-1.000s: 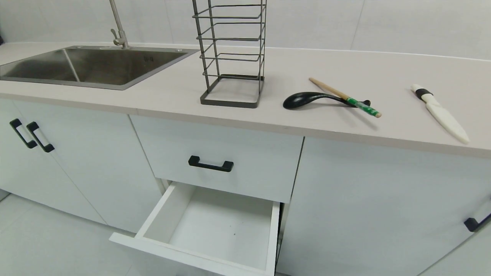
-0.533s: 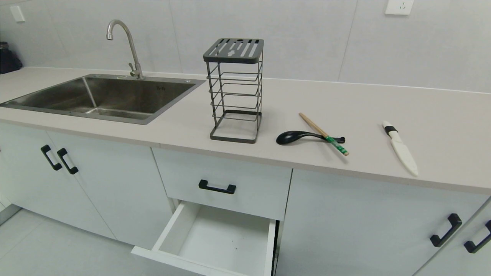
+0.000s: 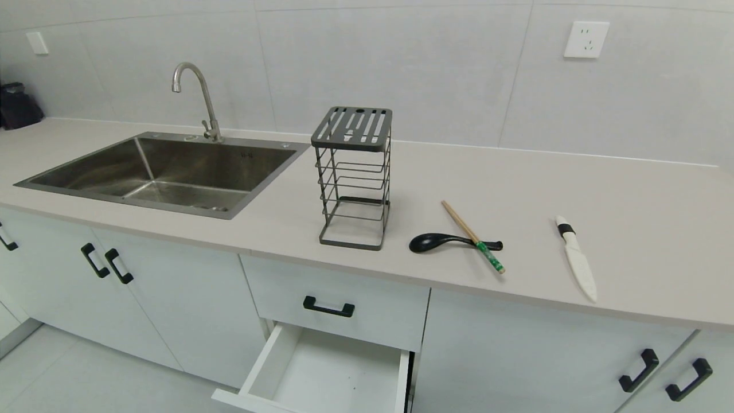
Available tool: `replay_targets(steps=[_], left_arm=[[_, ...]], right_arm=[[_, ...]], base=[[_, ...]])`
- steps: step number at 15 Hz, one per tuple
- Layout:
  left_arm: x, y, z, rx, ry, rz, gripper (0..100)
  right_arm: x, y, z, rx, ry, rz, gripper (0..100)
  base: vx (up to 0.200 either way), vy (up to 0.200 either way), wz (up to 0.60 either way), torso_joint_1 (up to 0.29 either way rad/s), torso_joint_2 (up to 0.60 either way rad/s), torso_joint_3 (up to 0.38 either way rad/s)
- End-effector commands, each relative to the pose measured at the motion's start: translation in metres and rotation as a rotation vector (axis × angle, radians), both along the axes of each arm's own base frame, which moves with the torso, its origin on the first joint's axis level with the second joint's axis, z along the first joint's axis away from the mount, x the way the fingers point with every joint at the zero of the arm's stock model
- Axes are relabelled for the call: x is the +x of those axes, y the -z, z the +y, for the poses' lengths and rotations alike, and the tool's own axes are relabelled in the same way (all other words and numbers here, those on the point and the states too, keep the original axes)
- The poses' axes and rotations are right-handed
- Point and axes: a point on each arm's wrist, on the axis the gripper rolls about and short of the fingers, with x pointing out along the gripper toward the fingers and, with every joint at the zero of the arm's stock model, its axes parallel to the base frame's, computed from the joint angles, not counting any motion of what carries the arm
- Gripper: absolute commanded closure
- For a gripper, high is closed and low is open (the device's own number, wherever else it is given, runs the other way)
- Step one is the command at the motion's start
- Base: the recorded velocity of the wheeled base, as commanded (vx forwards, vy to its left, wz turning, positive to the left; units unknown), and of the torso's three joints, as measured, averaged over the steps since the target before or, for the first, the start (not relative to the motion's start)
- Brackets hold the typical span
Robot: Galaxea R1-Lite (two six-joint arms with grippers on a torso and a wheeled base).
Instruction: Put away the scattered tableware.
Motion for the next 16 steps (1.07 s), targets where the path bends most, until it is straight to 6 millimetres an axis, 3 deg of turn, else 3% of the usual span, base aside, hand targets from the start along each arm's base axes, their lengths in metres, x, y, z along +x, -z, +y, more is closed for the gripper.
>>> replay_targets(steps=[1, 9, 16], left_arm=[[0.0001, -0.0001, 0.0000, 0.000, 0.000, 0.001, 0], [0.0001, -0.0001, 0.0000, 0.011, 0.000, 0.000, 0], [0.0001, 0.0001, 0.0000, 0.012, 0.002, 0.002, 0]], right_arm=[[0.0000, -0.0001, 0.0000, 0.000, -0.001, -0.001, 100], [0.0000, -0.0001, 0.0000, 0.000, -0.001, -0.001, 100], [0.0000, -0.0001, 0.0000, 0.001, -0.001, -0.001, 100]], base=[[0.000, 0.000, 0.00, 0.295, -0.51, -0.242], [0.000, 0.000, 0.00, 0.268, -0.51, -0.245], [0.029, 0.000, 0.00, 0.032, -0.05, -0.025]])
